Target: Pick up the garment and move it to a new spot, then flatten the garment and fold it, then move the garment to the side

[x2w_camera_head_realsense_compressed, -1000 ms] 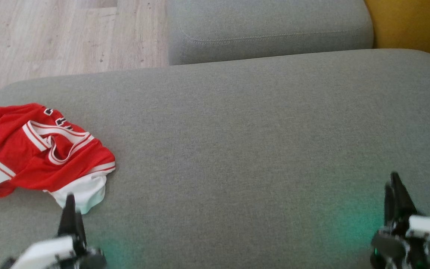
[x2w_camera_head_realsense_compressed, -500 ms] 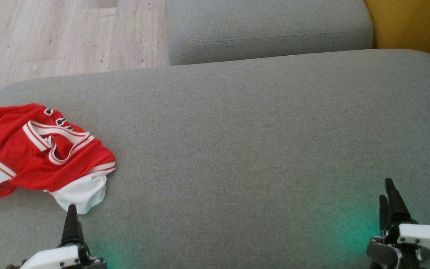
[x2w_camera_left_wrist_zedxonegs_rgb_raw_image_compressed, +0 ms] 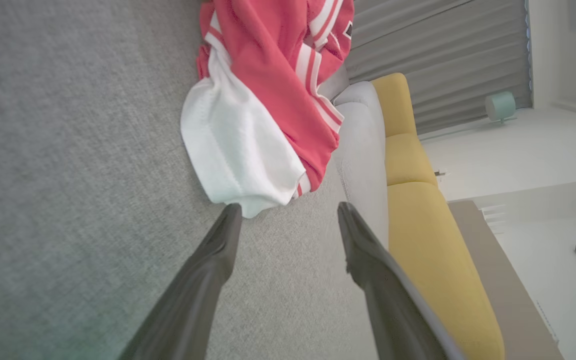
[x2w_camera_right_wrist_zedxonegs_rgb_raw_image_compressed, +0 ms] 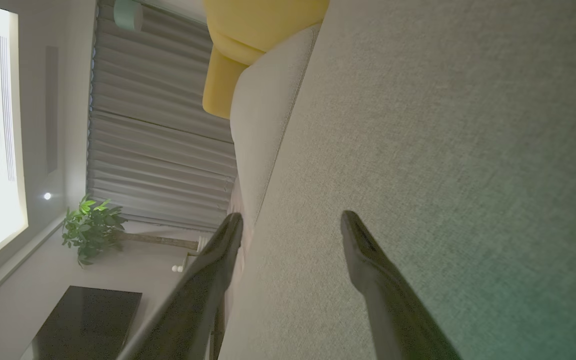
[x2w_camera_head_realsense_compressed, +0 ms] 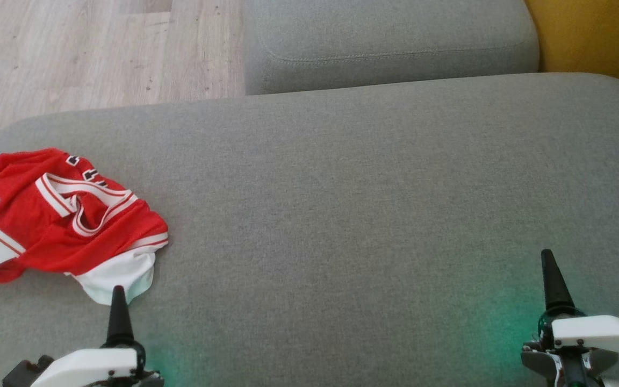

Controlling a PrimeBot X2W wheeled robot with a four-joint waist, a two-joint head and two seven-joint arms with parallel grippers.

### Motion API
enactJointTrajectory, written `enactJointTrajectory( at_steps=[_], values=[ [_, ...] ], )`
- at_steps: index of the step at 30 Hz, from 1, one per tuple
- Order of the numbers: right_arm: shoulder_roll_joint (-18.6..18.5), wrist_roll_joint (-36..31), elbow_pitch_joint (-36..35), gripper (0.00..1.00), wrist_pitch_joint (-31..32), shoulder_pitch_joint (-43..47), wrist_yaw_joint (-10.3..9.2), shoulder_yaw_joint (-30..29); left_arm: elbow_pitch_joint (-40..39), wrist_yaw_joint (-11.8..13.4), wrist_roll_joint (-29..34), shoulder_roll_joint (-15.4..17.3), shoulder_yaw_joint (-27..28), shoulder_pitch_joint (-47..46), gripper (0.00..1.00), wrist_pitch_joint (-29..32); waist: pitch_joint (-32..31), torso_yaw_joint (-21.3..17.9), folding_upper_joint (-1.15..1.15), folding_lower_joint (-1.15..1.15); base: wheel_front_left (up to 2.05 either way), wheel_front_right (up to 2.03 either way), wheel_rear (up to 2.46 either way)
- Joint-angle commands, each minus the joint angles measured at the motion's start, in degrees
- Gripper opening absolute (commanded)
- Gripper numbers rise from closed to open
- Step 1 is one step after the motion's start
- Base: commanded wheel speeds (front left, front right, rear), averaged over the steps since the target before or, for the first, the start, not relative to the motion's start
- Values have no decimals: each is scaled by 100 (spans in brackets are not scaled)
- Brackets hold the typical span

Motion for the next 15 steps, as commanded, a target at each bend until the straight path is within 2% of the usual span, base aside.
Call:
enactJointTrajectory(
  at_steps=[1,15],
  values=[
    [-21,-145,-212,100,-70,-318,11,57,-204,25,142,79,2,-217,100,-75,-3,1,0,0,0,0,0],
    [-26,-1290,-354,100,-278,-322,16,255,-359,138,1363,189,-256,-196,100,-327,-23,23,0,0,0,0,0]
  ],
)
